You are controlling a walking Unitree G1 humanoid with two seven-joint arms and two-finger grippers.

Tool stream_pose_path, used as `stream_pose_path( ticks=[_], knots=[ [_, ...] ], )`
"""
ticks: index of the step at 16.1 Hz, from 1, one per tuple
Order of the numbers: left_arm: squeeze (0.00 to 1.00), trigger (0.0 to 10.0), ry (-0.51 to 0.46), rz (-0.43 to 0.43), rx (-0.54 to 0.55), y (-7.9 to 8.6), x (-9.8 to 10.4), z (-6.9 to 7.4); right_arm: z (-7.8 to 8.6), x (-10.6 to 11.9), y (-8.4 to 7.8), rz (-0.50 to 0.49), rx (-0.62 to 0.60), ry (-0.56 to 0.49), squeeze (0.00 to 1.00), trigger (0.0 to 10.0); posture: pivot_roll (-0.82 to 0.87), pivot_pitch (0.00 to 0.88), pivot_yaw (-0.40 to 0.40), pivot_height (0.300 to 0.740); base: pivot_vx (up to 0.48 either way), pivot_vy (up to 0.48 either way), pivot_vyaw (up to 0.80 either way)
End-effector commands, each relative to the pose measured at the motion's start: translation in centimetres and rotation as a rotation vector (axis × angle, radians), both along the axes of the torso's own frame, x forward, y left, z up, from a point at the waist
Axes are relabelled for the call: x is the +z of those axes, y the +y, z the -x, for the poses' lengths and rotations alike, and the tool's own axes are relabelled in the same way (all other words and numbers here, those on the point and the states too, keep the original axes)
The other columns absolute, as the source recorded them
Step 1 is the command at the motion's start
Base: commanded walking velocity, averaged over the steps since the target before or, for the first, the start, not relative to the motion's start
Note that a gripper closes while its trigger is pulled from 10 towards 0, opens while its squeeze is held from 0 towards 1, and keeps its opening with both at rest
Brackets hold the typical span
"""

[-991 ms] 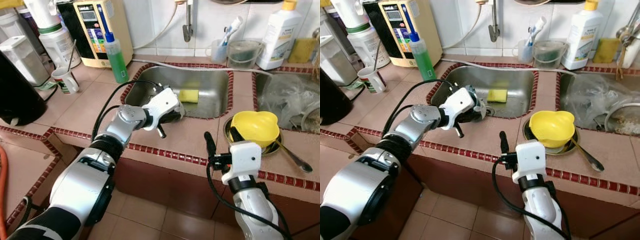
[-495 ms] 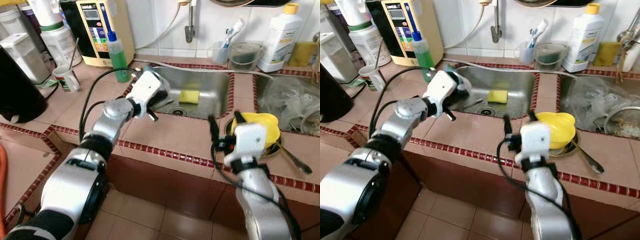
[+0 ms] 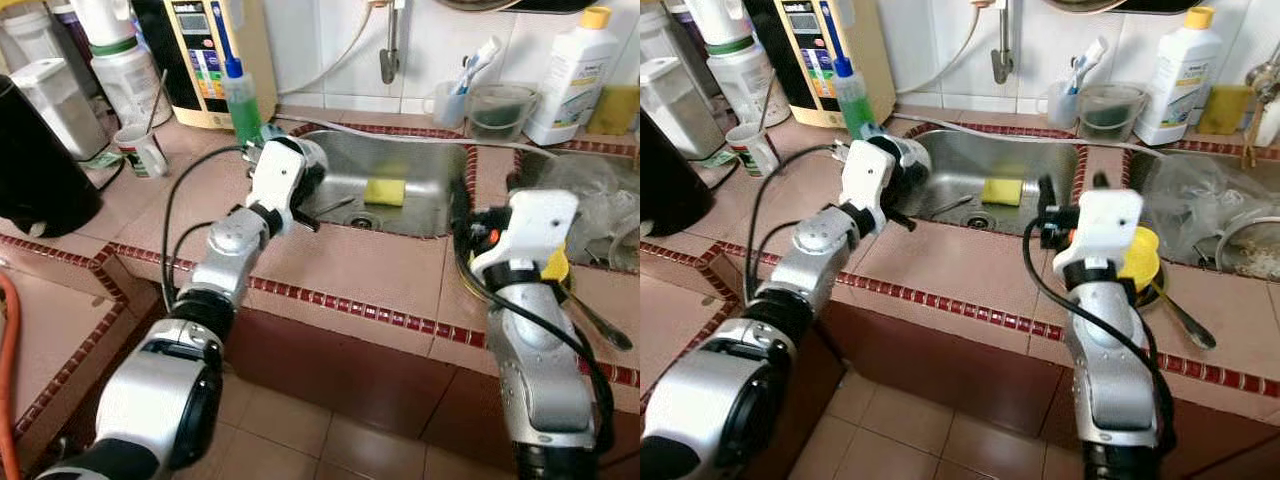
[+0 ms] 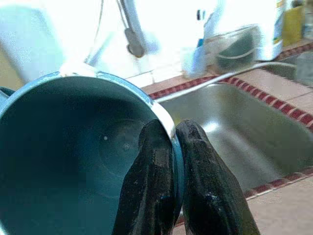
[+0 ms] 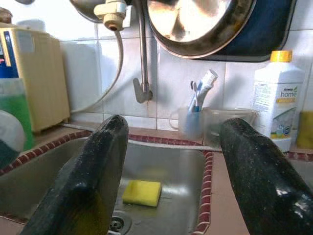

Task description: Kitchen organization

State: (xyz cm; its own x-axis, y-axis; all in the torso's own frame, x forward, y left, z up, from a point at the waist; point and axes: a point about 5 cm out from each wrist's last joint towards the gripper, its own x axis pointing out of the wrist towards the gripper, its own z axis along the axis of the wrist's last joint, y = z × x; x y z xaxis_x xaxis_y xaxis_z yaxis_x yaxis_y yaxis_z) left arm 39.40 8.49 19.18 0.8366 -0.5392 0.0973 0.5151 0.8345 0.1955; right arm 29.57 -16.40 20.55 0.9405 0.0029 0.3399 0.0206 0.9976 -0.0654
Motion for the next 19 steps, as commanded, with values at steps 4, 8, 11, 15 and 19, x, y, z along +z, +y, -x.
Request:
stream_pose_path(
  ticks=[4, 8, 11, 15, 19],
  knots=[
    [0.00, 10.0, 0.035, 0.077, -0.061, -0.4, 0.0, 0.3, -0.2, 1.1, 0.2, -0.026, -0.026, -0.047, 0.00, 10.0, -0.18, 0.093, 0.090, 0.740, 0.000, 0.000, 0.00],
    [0.00, 10.0, 0.097, 0.222, -0.119, -0.4, -1.4, 1.4, 0.6, 0.7, -0.5, -0.034, -0.061, -0.077, 0.00, 10.0, -0.19, 0.091, 0.100, 0.740, 0.000, 0.000, 0.00],
    [0.00, 10.0, 0.108, 0.222, -0.111, 0.1, -1.6, 1.5, 0.8, 0.2, -0.9, -0.044, -0.074, -0.062, 0.00, 10.0, -0.19, 0.088, 0.097, 0.740, 0.000, 0.236, 0.00],
    [0.00, 10.0, 0.107, 0.210, -0.115, 0.1, -1.5, 1.6, 0.7, -0.2, -1.0, -0.042, -0.081, -0.047, 0.00, 10.0, -0.19, 0.073, 0.093, 0.740, 0.000, 0.476, 0.00],
    [0.00, 10.0, 0.076, 0.182, -0.117, -0.4, -1.4, 1.9, 0.4, -0.5, -1.2, -0.050, -0.087, -0.027, 0.00, 10.0, -0.18, 0.052, 0.087, 0.740, 0.000, 0.102, -0.35]
  ],
)
